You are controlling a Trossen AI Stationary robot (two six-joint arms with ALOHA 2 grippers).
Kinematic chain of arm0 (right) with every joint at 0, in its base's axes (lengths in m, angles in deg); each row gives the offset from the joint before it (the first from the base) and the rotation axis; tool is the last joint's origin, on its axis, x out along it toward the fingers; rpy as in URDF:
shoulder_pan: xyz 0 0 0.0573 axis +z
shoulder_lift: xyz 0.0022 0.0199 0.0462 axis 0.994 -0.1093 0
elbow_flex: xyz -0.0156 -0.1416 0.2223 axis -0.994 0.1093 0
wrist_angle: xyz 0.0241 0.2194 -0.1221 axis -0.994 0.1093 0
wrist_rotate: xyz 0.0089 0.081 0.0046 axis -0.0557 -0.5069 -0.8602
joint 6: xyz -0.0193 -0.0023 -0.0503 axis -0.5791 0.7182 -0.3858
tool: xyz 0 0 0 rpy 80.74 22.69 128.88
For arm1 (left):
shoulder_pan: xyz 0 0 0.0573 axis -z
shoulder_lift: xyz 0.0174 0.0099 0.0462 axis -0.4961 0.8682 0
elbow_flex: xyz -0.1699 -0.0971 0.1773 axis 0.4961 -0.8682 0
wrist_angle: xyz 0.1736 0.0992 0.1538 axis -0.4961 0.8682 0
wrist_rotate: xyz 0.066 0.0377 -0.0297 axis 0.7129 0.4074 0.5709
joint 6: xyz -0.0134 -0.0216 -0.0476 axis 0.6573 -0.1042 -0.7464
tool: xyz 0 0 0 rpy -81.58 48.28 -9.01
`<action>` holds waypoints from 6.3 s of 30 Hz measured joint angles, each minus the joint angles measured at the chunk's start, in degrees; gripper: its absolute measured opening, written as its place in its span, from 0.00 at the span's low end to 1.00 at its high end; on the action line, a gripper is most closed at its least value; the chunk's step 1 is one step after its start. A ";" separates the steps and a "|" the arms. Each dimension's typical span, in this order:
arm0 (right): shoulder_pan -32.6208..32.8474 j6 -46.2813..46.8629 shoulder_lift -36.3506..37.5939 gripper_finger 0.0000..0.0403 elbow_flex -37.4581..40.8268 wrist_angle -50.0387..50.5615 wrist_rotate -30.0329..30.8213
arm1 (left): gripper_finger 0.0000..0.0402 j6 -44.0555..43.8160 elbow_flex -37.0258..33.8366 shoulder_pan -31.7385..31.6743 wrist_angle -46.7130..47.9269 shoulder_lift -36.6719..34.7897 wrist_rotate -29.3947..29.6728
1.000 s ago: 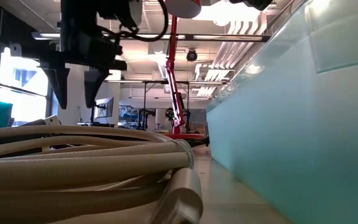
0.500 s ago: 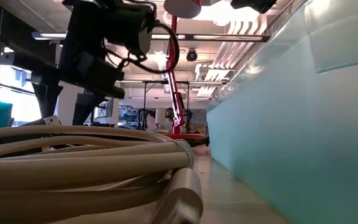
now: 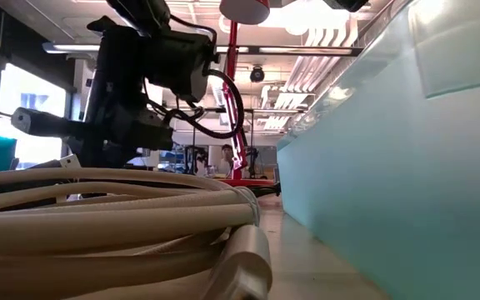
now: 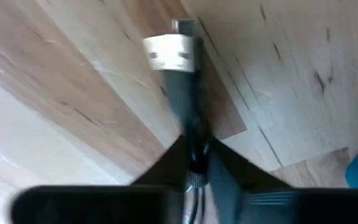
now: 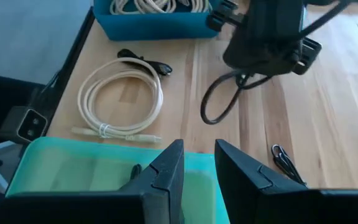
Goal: Pick & Place USB Port
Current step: Put the black USB cable into the green bin
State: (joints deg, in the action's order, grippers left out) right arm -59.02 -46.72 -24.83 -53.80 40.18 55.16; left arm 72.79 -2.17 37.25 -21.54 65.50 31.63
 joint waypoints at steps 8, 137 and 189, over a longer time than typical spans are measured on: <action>2.53 -2.81 0.16 0.21 -0.74 -4.66 -0.13 | 0.03 -5.74 7.40 0.41 7.94 -0.77 9.16; 5.19 18.39 -18.82 0.26 -2.03 3.98 -1.90 | 0.22 -10.73 9.49 13.09 -12.28 -20.28 10.14; -31.86 -26.00 -27.33 0.45 -2.03 7.55 -20.47 | 0.22 -49.99 0.59 37.90 3.52 -20.31 35.65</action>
State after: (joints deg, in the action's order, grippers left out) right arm -90.88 -72.71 -52.15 -55.84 47.73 34.69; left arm 22.80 -1.58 75.15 -18.02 45.19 67.28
